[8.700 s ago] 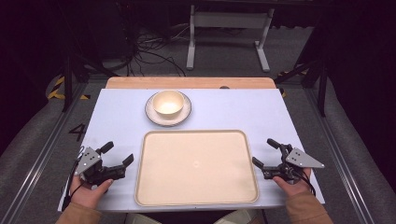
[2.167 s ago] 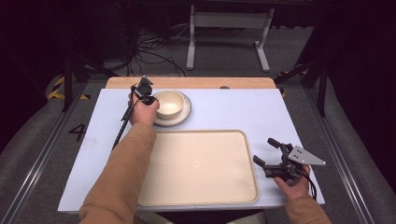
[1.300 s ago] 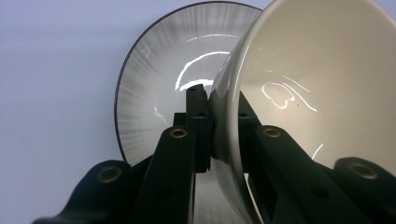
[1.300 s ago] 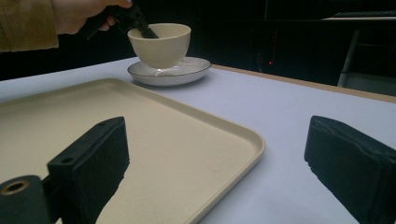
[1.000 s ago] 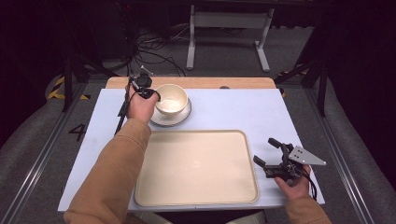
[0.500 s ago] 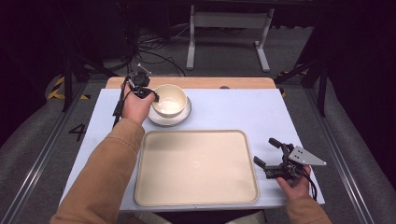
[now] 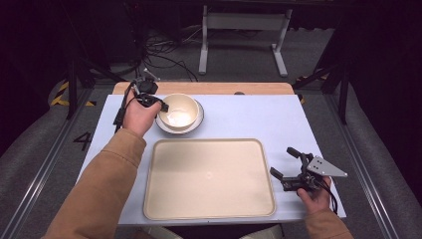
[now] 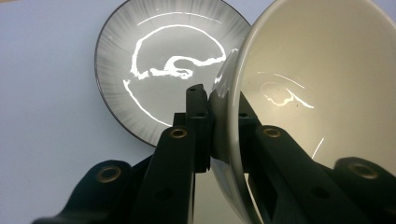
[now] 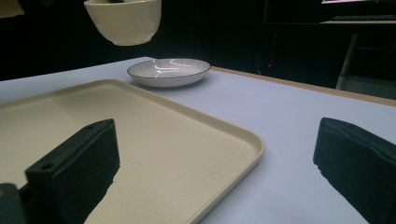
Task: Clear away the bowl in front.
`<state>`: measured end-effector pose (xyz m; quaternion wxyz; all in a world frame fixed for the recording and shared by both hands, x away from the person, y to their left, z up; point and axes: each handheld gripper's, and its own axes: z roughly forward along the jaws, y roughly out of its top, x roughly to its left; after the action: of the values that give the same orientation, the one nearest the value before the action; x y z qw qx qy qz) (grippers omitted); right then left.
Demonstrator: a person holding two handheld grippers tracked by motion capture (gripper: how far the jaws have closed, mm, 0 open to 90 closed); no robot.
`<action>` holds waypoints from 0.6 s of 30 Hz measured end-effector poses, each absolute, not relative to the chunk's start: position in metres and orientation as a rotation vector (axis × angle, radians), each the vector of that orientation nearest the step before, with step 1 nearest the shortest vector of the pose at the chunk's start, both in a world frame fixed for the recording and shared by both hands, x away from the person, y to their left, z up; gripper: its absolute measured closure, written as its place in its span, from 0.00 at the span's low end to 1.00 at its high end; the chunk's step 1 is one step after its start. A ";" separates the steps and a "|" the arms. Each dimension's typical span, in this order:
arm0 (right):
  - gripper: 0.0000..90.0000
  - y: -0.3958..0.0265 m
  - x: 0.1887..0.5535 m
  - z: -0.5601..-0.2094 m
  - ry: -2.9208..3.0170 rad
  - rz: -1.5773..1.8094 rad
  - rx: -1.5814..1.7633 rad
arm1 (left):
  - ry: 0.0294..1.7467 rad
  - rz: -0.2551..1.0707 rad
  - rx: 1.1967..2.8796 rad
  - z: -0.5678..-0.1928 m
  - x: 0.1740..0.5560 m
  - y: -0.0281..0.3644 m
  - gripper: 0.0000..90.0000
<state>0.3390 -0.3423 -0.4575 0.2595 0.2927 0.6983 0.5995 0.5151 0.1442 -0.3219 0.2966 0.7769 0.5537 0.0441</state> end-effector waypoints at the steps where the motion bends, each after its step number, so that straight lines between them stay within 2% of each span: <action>1: 0.01 -0.342 0.339 -0.457 1.892 1.624 0.793 | 1.472 0.117 2.066 -0.322 0.515 0.144 0.92; 18: 0.01 -0.341 0.339 -0.457 1.892 1.617 0.790 | 1.298 0.043 2.172 -0.315 0.482 0.119 0.92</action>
<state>0.3386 -0.3415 -0.4574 0.2619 0.2920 0.6993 0.5976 0.4820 0.1189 -0.3155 0.3005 0.8186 0.4893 0.0163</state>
